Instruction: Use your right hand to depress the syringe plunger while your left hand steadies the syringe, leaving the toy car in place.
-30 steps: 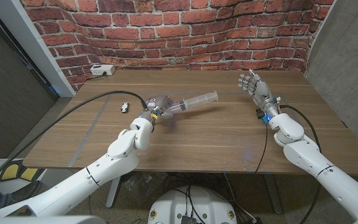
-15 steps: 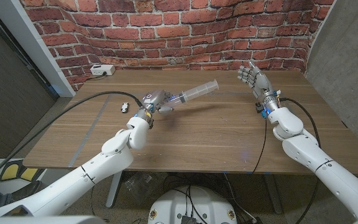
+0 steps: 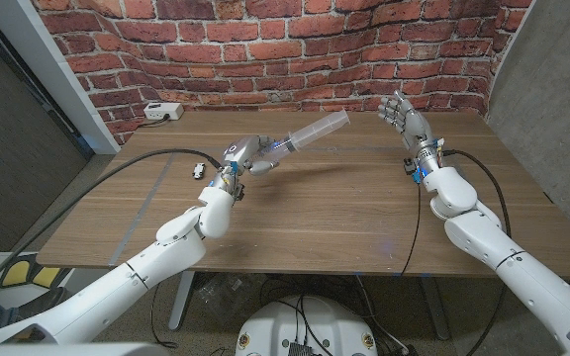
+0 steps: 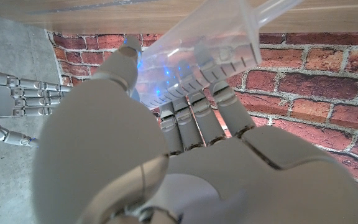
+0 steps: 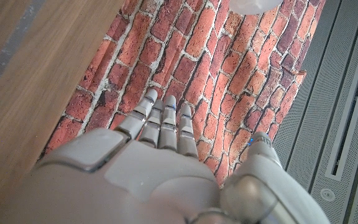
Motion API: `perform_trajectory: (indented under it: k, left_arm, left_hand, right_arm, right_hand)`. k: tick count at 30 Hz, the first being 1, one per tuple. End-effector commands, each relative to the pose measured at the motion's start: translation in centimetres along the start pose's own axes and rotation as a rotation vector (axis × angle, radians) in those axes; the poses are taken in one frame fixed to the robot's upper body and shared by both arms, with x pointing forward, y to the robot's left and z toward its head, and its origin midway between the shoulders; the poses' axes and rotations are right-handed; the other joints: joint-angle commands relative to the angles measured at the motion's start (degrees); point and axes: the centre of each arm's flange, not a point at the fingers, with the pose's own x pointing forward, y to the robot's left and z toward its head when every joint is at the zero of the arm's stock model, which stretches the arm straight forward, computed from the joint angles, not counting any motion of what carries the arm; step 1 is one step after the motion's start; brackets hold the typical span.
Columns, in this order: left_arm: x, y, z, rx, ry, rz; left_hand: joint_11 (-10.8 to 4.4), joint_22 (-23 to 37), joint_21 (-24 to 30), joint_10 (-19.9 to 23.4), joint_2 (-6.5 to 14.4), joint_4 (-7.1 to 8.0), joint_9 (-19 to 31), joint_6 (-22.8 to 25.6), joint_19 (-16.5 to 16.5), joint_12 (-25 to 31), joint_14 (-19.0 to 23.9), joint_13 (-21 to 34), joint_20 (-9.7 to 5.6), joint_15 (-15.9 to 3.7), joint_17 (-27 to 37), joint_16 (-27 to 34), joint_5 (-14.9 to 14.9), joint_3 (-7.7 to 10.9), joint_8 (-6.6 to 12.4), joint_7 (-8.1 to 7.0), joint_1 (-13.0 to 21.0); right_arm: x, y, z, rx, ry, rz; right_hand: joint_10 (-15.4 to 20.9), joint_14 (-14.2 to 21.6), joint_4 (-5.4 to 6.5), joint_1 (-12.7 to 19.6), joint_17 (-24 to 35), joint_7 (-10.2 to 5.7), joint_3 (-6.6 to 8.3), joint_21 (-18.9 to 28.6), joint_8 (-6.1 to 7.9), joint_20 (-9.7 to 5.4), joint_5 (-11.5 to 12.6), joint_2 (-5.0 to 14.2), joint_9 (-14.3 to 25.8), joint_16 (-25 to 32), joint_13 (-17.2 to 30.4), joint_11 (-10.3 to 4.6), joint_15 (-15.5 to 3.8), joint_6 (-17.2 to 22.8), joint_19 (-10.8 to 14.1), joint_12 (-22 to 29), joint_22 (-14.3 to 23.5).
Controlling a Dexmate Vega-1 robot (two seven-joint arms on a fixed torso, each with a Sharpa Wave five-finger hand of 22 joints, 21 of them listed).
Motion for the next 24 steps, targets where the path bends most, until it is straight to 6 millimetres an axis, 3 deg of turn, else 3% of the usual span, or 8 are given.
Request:
perform_trajectory:
  k: [1,24]
  left_arm:
    - [0.6,0.2,-0.8,-0.063,-0.005,0.029]
    - [2.2,0.8,-0.1,-0.067,-0.054,0.033]
  left_hand:
    - [-2.16,0.13,0.25,2.88,6.21,3.94,0.19,6.01,0.84,0.09,2.44,0.08,-1.30,-2.95,0.20,-0.05,0.08,4.19,0.07,2.09,5.23]
    - [-1.97,0.18,0.18,2.84,6.13,4.13,0.18,6.20,0.49,-0.32,2.40,0.21,-1.46,-3.06,0.22,-0.26,0.03,4.35,-0.30,1.84,4.84]
  right_arm:
    - [-0.6,1.0,1.9,-0.160,-0.082,-0.098]
    - [-1.4,3.7,4.9,-0.357,-0.217,-0.131]
  right_hand:
    - [-1.42,-0.97,0.09,-0.27,0.19,-0.19,-0.19,-0.33,-0.14,-0.13,0.22,-0.23,0.09,-0.36,0.29,0.15,-0.05,-0.39,-1.15,-0.60,0.09]
    - [-2.77,-2.30,0.49,-1.13,0.26,-0.77,-0.61,-0.68,-0.07,-0.28,0.51,-0.23,0.05,-0.33,0.26,0.01,-0.42,-0.50,-2.89,-0.95,0.10]
